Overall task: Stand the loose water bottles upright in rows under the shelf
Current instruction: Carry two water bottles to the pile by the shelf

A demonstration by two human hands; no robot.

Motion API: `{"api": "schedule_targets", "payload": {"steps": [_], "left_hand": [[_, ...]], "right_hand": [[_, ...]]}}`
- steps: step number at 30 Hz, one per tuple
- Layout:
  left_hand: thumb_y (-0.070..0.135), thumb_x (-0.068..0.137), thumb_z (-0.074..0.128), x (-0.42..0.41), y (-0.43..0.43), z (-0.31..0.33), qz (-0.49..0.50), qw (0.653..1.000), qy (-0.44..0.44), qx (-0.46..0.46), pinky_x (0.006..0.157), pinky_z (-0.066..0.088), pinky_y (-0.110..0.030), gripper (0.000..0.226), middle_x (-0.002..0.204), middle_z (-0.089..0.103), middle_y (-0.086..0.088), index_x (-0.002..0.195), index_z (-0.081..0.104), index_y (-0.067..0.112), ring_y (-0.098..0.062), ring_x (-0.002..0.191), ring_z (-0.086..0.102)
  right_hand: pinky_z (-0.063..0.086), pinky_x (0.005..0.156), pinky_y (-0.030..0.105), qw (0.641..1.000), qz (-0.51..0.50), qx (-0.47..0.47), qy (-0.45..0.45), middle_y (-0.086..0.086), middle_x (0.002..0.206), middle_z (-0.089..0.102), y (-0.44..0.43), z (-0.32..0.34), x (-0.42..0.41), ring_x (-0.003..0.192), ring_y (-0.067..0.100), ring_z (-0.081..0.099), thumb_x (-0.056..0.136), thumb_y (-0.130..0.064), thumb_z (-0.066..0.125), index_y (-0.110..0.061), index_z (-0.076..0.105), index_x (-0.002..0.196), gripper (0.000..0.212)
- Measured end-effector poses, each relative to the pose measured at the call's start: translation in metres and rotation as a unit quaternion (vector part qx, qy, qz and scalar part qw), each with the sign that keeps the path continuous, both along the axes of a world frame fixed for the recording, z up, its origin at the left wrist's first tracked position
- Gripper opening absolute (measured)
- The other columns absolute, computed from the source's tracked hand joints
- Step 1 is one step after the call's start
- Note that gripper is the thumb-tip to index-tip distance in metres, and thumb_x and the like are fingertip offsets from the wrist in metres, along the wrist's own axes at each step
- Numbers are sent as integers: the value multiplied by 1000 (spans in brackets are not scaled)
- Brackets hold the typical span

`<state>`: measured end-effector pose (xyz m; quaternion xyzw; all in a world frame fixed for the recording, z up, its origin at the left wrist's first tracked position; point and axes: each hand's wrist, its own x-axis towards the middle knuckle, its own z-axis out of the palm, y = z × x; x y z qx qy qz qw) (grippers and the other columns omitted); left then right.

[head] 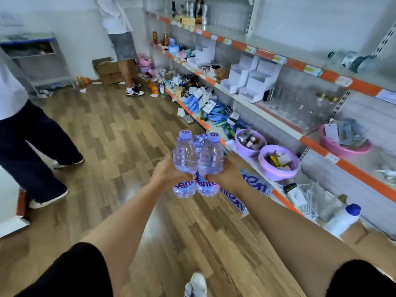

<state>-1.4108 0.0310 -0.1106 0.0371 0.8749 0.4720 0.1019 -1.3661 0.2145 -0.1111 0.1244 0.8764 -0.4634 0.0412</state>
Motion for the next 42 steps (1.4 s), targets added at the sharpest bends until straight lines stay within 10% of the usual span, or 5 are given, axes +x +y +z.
{"api": "schedule_targets", "payload": {"steps": [5, 10, 17, 29, 42], "left_hand": [[25, 55, 87, -105, 18, -17, -64, 997, -29, -40, 89, 50, -31, 79, 116, 65, -2, 124, 50, 16, -22, 107, 62], [38, 52, 82, -190, 33, -30, -146, 986, -40, -70, 93, 50, -36, 84, 120, 64, 0, 127, 48, 20, -22, 112, 60], [40, 57, 81, -333, 54, -60, -254, 957, -42, -131, 79, 56, -38, 84, 107, 66, -2, 127, 41, 17, -22, 95, 64], [33, 64, 82, -474, 112, -119, -413, 889, -50, -192, 70, 51, -35, 73, 100, 57, 0, 121, 42, 9, -23, 90, 57], [55, 52, 74, -557, 185, -392, -453, 866, -95, -187, 72, 49, -33, 58, 89, 63, 13, 97, 46, 32, -20, 89, 65]], "right_hand": [[52, 90, 38, 998, -42, -24, -33, 1, 116, 63, 21, -37, -95, 106, 20, 62, 54, -50, 74, -19, 51, 123, 80], [48, 96, 36, 994, -88, -30, -52, 11, 127, 61, 24, -36, -158, 117, 28, 58, 72, -25, 78, -10, 51, 129, 66], [54, 91, 43, 969, -223, -54, -92, 2, 123, 62, 23, -71, -259, 111, 24, 62, 49, -45, 75, -20, 47, 130, 90], [53, 90, 43, 912, -368, -92, -155, 2, 125, 60, 37, -138, -360, 109, 25, 61, 67, -31, 77, -16, 40, 132, 75], [44, 62, 18, 861, -445, -163, -186, -10, 108, 62, 77, -378, -425, 91, 12, 59, 73, -28, 74, -30, 41, 128, 64]]}}
